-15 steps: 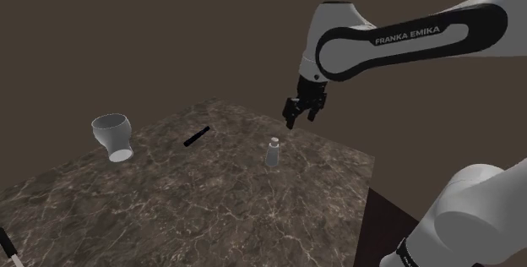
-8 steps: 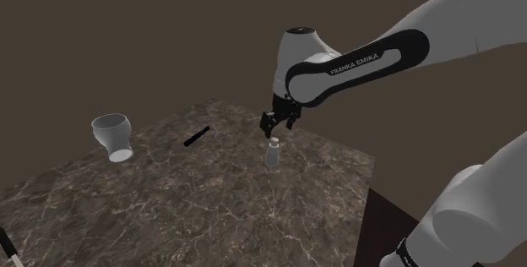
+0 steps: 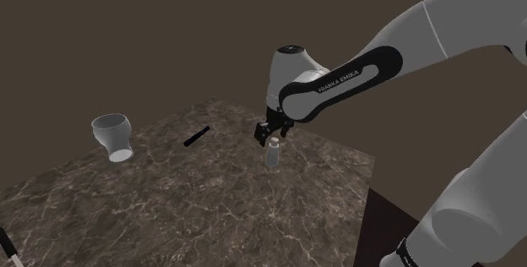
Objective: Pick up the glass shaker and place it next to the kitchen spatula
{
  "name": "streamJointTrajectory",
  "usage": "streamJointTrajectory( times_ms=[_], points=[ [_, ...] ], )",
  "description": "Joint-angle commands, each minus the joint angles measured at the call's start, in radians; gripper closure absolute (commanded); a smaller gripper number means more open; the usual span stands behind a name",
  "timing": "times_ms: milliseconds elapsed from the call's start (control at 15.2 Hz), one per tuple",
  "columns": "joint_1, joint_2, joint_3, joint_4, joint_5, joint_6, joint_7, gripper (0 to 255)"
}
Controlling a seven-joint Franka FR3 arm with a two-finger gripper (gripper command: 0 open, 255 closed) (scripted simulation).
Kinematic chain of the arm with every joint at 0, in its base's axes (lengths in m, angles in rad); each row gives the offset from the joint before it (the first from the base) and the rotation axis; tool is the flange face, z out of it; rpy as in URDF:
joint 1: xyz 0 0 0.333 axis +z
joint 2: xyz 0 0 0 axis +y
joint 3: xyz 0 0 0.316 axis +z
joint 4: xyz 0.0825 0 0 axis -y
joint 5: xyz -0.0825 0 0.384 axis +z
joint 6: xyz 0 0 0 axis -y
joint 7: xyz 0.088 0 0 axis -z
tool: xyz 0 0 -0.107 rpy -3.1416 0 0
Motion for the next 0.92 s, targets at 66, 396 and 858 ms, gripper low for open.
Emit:
streamJointTrajectory(
  times_ms=[66,396,858],
  points=[
    [-0.002,0.016,0.0,-0.007,-0.01,0.023,0.006,0],
    [-0.002,0.016,0.0,-0.007,-0.01,0.023,0.007,0],
    [-0.002,0.016,0.0,-0.007,-0.01,0.023,0.007,255]
  ],
)
